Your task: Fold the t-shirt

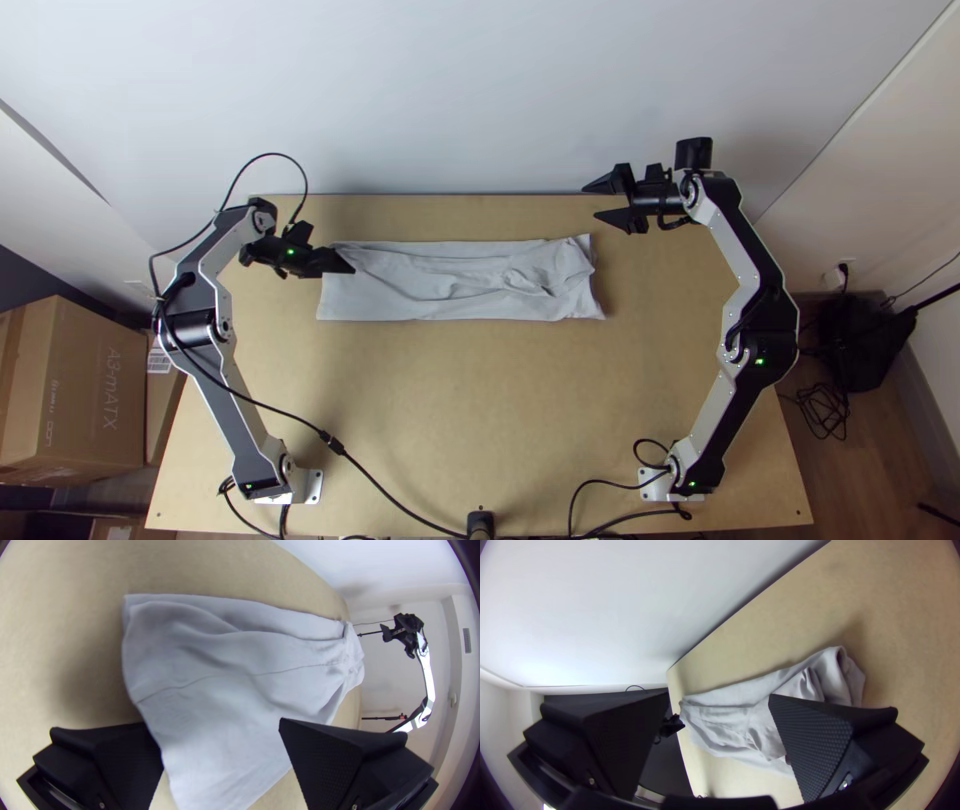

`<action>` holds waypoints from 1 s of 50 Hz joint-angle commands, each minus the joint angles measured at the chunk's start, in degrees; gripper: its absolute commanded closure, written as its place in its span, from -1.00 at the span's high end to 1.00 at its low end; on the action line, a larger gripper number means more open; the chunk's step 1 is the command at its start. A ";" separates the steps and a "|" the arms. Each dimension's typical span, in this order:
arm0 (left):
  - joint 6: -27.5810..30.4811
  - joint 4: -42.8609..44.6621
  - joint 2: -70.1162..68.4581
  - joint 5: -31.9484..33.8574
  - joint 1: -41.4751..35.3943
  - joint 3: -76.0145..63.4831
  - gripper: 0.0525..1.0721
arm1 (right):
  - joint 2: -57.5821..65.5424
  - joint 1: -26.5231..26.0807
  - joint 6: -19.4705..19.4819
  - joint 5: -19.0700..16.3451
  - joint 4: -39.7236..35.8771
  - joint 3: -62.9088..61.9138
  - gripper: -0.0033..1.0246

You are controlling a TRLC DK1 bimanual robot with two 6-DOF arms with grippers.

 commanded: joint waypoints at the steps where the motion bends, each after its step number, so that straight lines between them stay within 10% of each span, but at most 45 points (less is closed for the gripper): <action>1: -2.81 2.84 -0.38 -2.33 -2.56 -4.45 0.67 | -2.05 0.82 1.17 -0.71 0.13 1.23 0.79; 9: -5.54 8.72 -2.93 -6.28 -3.70 -7.53 -0.96 | -3.02 0.65 1.17 -0.62 -0.04 0.62 0.79; 50: 7.30 0.46 -20.60 -34.23 6.23 1.61 -0.95 | -7.15 -5.68 -1.91 0.96 -0.13 -3.43 0.79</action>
